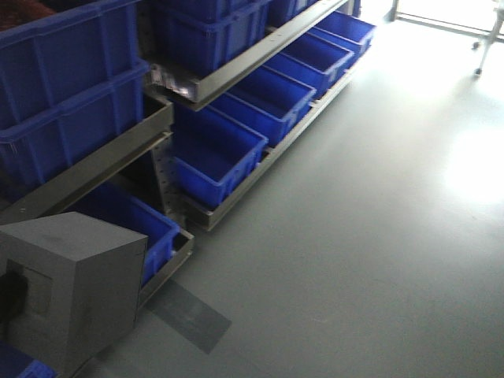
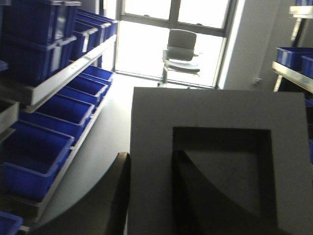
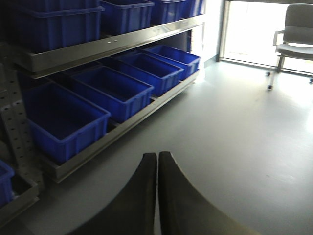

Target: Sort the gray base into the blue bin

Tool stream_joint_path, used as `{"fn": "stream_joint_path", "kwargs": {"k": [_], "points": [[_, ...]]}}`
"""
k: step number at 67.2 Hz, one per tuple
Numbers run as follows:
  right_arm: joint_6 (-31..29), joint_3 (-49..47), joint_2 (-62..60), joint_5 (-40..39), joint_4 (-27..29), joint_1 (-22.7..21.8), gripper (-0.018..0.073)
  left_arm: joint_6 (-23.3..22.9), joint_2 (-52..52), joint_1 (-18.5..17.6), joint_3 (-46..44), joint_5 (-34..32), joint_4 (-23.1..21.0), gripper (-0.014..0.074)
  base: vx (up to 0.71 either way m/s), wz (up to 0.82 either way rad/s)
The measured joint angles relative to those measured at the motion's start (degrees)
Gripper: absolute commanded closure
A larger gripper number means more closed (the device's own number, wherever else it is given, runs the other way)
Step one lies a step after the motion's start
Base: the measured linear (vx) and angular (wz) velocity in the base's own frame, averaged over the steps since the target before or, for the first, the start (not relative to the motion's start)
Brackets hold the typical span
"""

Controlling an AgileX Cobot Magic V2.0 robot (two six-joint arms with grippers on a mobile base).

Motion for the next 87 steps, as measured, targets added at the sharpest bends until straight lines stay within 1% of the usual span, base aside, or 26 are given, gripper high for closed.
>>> {"fn": "stream_joint_path", "kwargs": {"k": [64,75,87], "points": [[-0.3,0.0,0.0,0.0,0.0,0.0,0.0564,0.0,0.0,0.0,0.0,0.0,0.0,0.0603,0.21,0.81],[-0.3,0.0,0.0,0.0,0.0,0.0,0.0564,0.0,0.0,0.0,0.0,0.0,0.0,0.0603,0.18,0.52],[-0.3,0.0,0.0,0.0,0.0,0.0,0.0564,0.0,0.0,0.0,0.0,0.0,0.0,0.0603,0.17,0.21]]}}
